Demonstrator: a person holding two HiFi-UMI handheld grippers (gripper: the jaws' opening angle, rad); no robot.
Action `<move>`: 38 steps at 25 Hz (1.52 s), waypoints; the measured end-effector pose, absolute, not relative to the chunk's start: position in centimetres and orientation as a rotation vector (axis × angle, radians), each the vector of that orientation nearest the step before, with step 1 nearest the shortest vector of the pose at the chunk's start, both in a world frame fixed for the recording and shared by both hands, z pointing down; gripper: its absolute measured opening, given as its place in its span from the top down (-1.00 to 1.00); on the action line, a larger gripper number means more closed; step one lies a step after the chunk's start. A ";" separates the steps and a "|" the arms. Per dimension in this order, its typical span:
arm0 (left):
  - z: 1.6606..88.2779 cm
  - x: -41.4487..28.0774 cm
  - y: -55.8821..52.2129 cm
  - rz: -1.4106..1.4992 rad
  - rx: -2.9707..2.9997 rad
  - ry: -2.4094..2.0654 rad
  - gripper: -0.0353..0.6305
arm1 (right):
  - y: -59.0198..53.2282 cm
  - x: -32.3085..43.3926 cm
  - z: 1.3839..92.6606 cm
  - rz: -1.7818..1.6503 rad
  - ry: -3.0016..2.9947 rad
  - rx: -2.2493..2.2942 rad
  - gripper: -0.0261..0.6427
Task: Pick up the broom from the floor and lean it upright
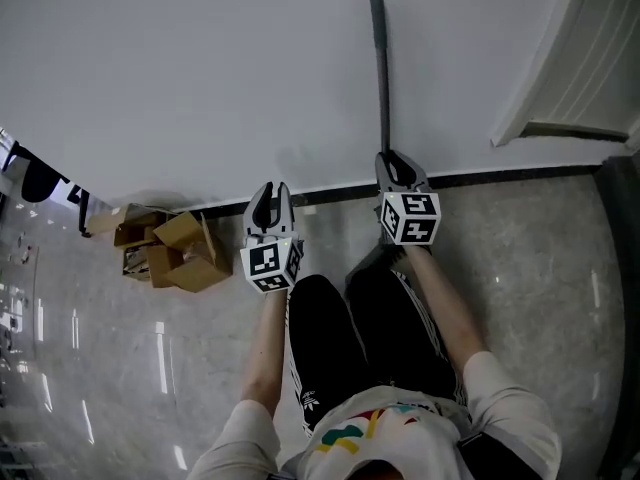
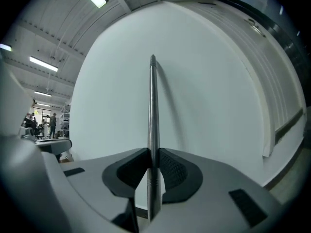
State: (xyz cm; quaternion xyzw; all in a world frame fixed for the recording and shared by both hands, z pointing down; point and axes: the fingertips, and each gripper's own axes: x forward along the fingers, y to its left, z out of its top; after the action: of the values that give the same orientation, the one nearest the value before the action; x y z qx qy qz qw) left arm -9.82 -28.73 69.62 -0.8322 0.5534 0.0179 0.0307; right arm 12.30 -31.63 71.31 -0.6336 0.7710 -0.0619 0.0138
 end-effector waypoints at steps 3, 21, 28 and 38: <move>70.0 -9.2 -28.8 0.048 -2.579 1.699 0.52 | -32.5 12.5 71.2 -0.188 2.386 -2.009 0.67; 70.1 -9.3 -28.7 0.078 -2.594 1.721 0.52 | -33.1 11.5 70.8 -0.136 2.425 -1.982 0.66; 66.7 -8.4 -28.3 0.179 -2.583 1.673 0.52 | -30.1 11.7 65.5 0.031 2.404 -1.873 0.66; 64.2 -7.7 -25.9 0.257 -2.544 1.687 0.76 | -23.5 8.3 63.7 0.040 2.541 -1.694 0.89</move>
State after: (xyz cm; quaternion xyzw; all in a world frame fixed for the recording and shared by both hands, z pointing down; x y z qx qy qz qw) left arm -7.66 -25.86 64.23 -0.8298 0.5503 0.0839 0.0389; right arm 8.31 -23.53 63.74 -0.5542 0.8311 0.0130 0.0436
